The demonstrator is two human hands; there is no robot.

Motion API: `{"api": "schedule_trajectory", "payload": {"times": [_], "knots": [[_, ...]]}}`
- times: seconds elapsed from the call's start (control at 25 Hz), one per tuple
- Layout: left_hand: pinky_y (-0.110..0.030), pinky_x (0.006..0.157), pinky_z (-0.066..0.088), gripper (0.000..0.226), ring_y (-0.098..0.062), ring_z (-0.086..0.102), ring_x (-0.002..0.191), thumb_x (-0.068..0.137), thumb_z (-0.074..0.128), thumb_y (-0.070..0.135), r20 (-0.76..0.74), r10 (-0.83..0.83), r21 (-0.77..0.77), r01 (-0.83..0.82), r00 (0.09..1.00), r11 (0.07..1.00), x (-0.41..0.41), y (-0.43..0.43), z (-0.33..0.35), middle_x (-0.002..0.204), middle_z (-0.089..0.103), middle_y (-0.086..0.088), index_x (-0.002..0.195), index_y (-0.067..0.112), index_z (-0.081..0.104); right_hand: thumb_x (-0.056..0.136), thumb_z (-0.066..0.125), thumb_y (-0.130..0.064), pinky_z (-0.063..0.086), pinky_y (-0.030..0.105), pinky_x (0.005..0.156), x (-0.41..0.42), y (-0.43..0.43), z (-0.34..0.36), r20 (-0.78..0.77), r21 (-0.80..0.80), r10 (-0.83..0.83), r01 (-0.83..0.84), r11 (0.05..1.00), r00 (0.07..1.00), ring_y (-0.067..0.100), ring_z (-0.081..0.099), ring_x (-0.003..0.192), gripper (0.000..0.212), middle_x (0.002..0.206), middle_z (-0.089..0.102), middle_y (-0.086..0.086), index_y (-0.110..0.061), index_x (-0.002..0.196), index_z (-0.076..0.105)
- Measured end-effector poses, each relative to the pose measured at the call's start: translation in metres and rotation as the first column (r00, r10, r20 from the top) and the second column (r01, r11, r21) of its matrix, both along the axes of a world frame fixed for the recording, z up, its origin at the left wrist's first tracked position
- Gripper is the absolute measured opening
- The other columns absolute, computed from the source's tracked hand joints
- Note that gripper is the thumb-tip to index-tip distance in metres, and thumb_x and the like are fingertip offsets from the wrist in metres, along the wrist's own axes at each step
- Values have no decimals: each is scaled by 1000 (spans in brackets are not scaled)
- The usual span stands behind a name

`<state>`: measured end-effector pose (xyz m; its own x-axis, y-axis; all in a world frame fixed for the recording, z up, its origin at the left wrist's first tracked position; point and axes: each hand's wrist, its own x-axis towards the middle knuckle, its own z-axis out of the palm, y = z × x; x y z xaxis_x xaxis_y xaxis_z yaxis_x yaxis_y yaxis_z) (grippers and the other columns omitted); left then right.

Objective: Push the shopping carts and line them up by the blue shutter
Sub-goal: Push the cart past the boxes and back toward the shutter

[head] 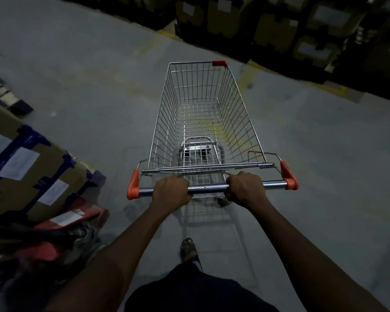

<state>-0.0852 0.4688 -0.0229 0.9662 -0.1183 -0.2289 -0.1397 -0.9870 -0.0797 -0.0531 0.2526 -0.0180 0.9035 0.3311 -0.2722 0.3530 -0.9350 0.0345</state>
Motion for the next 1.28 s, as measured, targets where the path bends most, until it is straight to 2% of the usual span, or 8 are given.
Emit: {"api": "schedule_trajectory", "payload": {"times": [0.24,0.56,0.92,1.28], "knots": [[-32,73,50,34,-26,66,89,77,56,47,0,-138,1,138,990,990,-27,-68,0,93,69,-5,95,20,67,79,63,-38,45,30,65,-55,-70,4,-25,-2,-143,143,990,989,27,66,79,22,89,68,5,-21,93,67],[-33,75,48,34,-29,64,95,79,57,45,-10,-344,2,344,939,939,-49,-149,2,99,69,-6,99,19,65,81,58,-40,47,31,67,-129,-145,2,26,5,-342,342,940,939,29,66,82,24,89,69,5,-19,90,67],[-32,70,49,34,-28,65,84,73,58,45,-10,-544,-20,544,839,839,-73,-234,-9,88,69,-4,95,21,67,78,59,-37,49,33,71,-208,-213,4,35,36,-570,569,821,821,31,66,87,25,91,70,6,-18,92,68],[-31,65,48,29,-25,65,76,78,57,47,16,-709,-32,709,705,705,-114,-295,-9,81,68,-2,87,21,66,73,63,-35,50,32,73,-287,-251,6,24,63,-728,725,686,686,28,66,87,25,89,70,3,-18,90,69]]}}
